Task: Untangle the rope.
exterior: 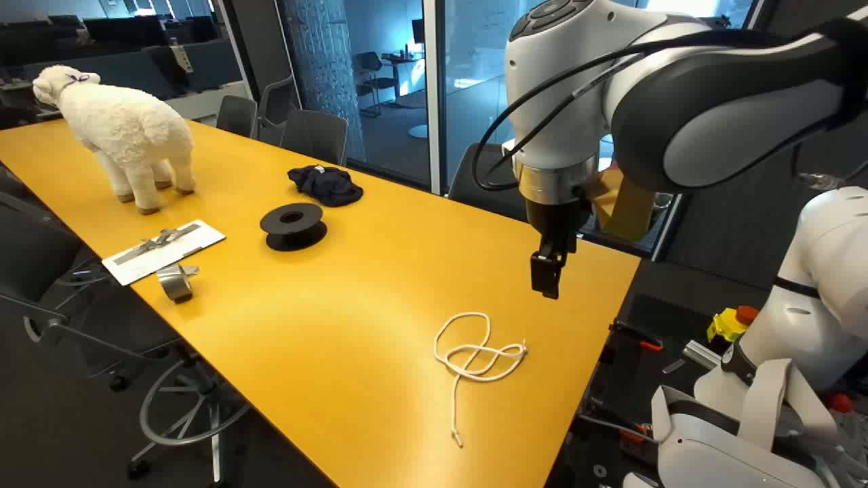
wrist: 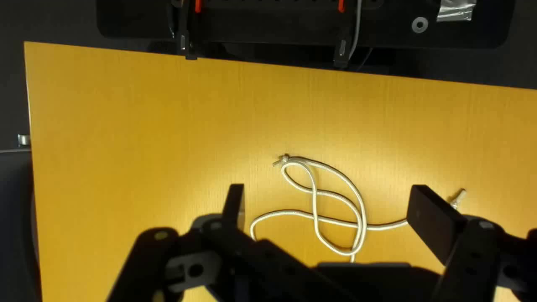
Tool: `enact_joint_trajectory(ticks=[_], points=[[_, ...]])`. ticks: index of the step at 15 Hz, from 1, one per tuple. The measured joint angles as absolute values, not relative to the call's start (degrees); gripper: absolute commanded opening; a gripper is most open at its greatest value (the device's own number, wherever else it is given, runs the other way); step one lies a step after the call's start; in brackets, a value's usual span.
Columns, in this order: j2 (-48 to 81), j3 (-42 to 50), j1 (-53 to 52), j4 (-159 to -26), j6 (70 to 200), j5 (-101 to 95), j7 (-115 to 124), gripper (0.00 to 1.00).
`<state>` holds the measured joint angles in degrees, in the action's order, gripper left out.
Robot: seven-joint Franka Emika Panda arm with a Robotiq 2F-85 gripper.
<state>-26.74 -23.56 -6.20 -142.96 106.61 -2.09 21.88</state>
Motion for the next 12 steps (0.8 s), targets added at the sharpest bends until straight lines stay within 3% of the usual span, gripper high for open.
enact_joint_trajectory(ticks=[12], points=[[-24.26,-22.65,-7.55,-144.08,111.88,-2.09,21.89,1.00]])
